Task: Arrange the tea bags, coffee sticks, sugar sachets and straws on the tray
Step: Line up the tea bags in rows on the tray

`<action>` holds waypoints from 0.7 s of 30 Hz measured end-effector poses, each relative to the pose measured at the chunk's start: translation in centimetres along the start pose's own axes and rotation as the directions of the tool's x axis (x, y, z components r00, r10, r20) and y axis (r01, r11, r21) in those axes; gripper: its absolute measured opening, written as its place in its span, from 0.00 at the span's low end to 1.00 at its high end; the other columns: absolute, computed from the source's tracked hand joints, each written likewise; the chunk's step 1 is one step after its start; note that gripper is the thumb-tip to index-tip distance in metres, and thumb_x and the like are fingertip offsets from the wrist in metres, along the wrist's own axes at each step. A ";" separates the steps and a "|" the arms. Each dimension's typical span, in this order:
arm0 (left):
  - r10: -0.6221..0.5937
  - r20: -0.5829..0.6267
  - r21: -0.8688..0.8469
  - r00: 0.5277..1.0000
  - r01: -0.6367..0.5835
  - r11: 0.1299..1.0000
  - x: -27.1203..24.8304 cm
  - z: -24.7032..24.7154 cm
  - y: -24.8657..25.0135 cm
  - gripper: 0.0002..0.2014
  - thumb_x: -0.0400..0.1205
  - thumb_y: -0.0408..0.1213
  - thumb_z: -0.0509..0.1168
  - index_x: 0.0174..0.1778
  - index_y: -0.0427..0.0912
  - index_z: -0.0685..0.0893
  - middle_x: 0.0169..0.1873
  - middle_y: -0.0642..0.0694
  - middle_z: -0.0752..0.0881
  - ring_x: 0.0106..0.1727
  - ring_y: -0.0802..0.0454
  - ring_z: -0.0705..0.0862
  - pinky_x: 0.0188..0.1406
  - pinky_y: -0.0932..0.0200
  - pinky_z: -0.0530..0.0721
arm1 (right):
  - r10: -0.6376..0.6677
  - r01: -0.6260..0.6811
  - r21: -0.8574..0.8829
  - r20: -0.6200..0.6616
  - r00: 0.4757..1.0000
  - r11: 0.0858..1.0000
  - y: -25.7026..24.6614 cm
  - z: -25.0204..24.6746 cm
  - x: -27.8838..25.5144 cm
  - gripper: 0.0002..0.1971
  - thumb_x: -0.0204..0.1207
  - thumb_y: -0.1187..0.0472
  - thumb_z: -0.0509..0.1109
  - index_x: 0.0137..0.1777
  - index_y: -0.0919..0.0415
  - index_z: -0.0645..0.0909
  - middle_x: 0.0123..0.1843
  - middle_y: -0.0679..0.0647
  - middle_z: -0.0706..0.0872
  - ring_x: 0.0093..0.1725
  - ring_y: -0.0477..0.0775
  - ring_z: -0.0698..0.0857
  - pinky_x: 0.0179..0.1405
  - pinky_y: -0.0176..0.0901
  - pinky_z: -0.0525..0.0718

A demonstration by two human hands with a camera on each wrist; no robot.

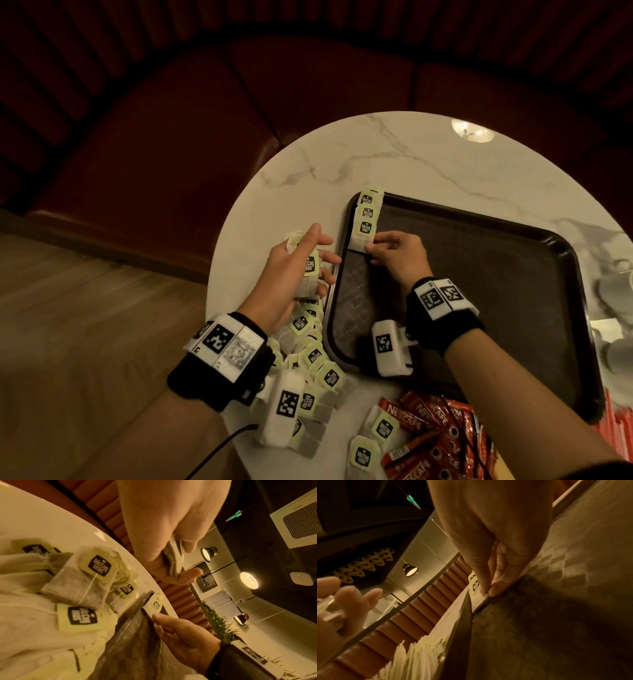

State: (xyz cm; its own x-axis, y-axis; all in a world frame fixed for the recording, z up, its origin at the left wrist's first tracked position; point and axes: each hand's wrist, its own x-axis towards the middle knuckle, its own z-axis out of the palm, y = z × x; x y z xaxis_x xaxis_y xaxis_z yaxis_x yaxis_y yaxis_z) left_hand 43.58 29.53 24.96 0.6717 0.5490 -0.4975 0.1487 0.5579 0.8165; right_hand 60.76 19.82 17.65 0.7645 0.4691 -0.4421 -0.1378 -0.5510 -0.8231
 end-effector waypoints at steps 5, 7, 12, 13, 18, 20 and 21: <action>0.009 -0.010 -0.007 1.000 -0.009 1.000 -0.1 0.1 0.0 0.19 0.86 0.50 0.59 0.55 0.35 0.82 0.37 0.39 0.87 0.28 0.47 0.81 0.21 0.58 0.80 | 0.007 -0.007 -0.018 -0.018 1.000 1.000 -0.1 -0.1 -0.2 0.10 0.74 0.66 0.79 0.53 0.62 0.84 0.41 0.52 0.89 0.39 0.48 0.88 0.44 0.35 0.86; 0.005 -0.012 -0.022 1.000 -0.005 1.000 -0.2 0.2 0.1 0.19 0.86 0.50 0.59 0.54 0.36 0.82 0.36 0.39 0.87 0.28 0.47 0.81 0.21 0.58 0.81 | -0.010 0.009 -0.053 -0.024 1.000 0.999 -0.3 -0.2 -0.5 0.09 0.74 0.65 0.79 0.52 0.61 0.85 0.38 0.50 0.88 0.37 0.46 0.88 0.41 0.32 0.84; -0.012 -0.008 -0.033 1.000 0.011 0.999 -0.2 0.5 0.4 0.26 0.86 0.57 0.54 0.55 0.36 0.82 0.34 0.41 0.87 0.27 0.48 0.82 0.21 0.57 0.82 | -0.119 0.114 -0.077 -0.070 0.990 0.990 -1.7 -1.0 -1.6 0.08 0.75 0.62 0.78 0.52 0.57 0.86 0.41 0.53 0.89 0.45 0.54 0.91 0.53 0.46 0.89; -0.020 -0.002 -0.039 1.000 0.020 0.999 -0.2 0.6 0.5 0.28 0.85 0.59 0.52 0.56 0.36 0.82 0.34 0.41 0.87 0.26 0.49 0.82 0.20 0.57 0.82 | -0.158 0.154 -0.073 -0.060 0.986 0.985 -2.3 -1.2 -2.2 0.07 0.75 0.60 0.78 0.51 0.55 0.86 0.44 0.55 0.90 0.46 0.53 0.91 0.52 0.46 0.90; -0.035 0.019 -0.073 0.999 0.037 0.997 -0.2 1.0 0.8 0.35 0.81 0.64 0.46 0.59 0.35 0.81 0.33 0.42 0.87 0.26 0.49 0.83 0.20 0.58 0.83 | -0.343 0.341 0.033 0.130 0.930 0.939 -6.4 -2.2 -6.5 0.02 0.78 0.58 0.75 0.49 0.54 0.88 0.43 0.49 0.90 0.41 0.43 0.86 0.42 0.38 0.87; -0.017 0.039 -0.061 0.999 0.019 0.998 -0.3 1.2 0.8 0.37 0.79 0.65 0.47 0.62 0.34 0.80 0.34 0.42 0.87 0.27 0.49 0.83 0.22 0.57 0.85 | -0.391 0.403 -0.023 0.202 0.898 0.915 -7.2 -2.3 -7.7 0.04 0.79 0.57 0.74 0.49 0.54 0.89 0.43 0.45 0.89 0.42 0.40 0.86 0.43 0.36 0.85; -0.012 0.045 -0.051 0.999 0.014 0.999 -0.4 1.2 0.8 0.37 0.79 0.65 0.47 0.63 0.34 0.80 0.35 0.42 0.87 0.27 0.50 0.84 0.22 0.58 0.85 | -0.400 0.423 -0.052 0.235 0.886 0.905 -7.4 -2.3 -8.2 0.04 0.79 0.56 0.74 0.50 0.54 0.89 0.44 0.45 0.90 0.44 0.41 0.86 0.45 0.37 0.84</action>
State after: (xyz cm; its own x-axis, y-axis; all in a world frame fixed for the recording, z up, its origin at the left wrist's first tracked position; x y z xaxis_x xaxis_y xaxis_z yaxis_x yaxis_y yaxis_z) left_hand 44.34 28.99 26.19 0.7021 0.5133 -0.4935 0.1214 0.5967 0.7932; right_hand 56.93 18.52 28.22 0.5846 0.7981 -0.1459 0.2310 -0.3361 -0.9130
